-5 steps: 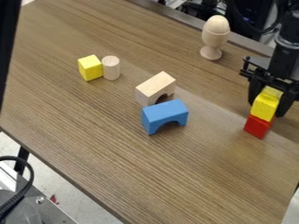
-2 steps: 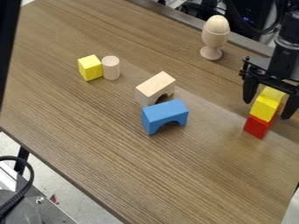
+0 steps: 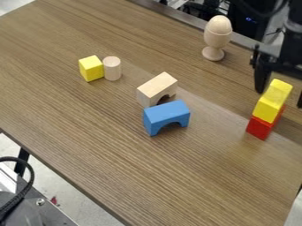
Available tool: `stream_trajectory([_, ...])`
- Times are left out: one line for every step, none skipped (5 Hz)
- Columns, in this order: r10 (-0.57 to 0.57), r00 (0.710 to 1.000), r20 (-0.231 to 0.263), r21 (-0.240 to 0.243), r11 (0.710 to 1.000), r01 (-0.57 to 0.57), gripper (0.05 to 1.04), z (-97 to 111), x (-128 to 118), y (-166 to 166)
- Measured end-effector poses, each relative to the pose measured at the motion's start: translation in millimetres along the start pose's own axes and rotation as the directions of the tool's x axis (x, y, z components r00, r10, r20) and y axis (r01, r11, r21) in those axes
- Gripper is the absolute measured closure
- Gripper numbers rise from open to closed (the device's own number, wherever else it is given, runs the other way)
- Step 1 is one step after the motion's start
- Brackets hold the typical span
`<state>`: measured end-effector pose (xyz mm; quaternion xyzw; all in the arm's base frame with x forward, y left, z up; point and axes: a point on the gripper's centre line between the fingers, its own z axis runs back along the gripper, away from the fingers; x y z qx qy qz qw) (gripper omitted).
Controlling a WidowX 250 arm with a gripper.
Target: Put the yellow block to the other side of desk
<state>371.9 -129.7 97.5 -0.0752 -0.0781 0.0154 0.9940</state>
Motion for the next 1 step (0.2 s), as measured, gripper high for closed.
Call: stream_trajectory([0.040, 0.996, 0.083, 0.028, 0.999, -0.043, 0.083, 28.1, 9.9, 14.8])
